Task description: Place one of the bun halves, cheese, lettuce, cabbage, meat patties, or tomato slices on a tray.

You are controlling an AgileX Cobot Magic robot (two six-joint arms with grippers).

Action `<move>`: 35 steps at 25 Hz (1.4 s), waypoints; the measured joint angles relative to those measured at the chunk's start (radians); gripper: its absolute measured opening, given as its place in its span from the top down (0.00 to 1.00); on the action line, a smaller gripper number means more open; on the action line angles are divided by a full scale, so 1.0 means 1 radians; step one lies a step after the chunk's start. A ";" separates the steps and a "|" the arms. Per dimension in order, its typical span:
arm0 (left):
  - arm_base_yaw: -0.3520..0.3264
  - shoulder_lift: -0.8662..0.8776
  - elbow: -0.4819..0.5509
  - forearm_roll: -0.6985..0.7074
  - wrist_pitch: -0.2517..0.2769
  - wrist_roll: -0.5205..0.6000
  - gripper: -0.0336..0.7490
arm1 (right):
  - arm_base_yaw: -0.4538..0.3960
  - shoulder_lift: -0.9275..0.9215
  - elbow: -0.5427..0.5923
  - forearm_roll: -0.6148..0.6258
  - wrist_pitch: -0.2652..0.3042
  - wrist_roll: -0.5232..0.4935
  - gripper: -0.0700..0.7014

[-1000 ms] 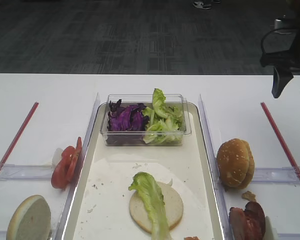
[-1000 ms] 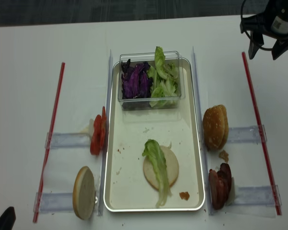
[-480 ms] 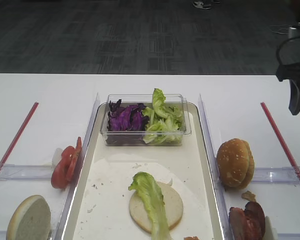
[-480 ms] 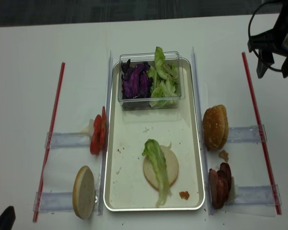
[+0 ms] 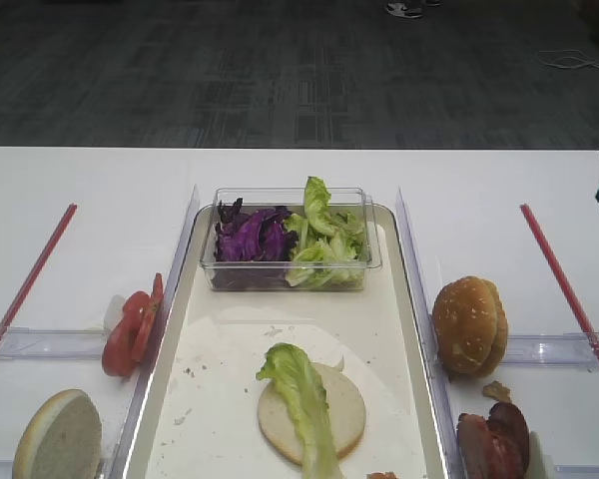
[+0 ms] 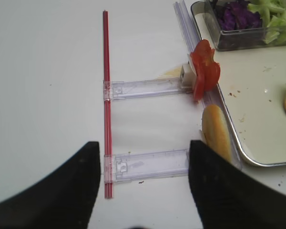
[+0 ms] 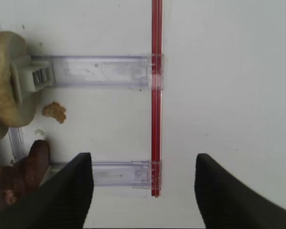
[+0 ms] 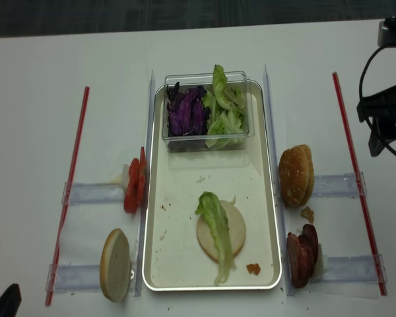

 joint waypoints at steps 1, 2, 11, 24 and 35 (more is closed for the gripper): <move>0.000 0.000 0.000 0.000 0.000 0.000 0.46 | 0.000 -0.020 0.021 0.000 0.000 0.000 0.29; 0.000 0.000 0.000 0.000 0.000 0.000 0.46 | 0.000 -0.041 0.039 0.000 0.000 0.000 0.29; 0.000 0.000 0.000 0.000 0.000 0.000 0.46 | 0.000 -0.244 0.250 0.000 -0.002 0.000 0.29; 0.000 0.000 0.000 0.000 0.000 0.000 0.46 | 0.000 -0.537 0.409 0.000 0.001 0.000 0.29; 0.000 0.000 0.000 0.000 0.000 0.000 0.46 | 0.000 -0.790 0.521 0.000 0.002 -0.008 0.29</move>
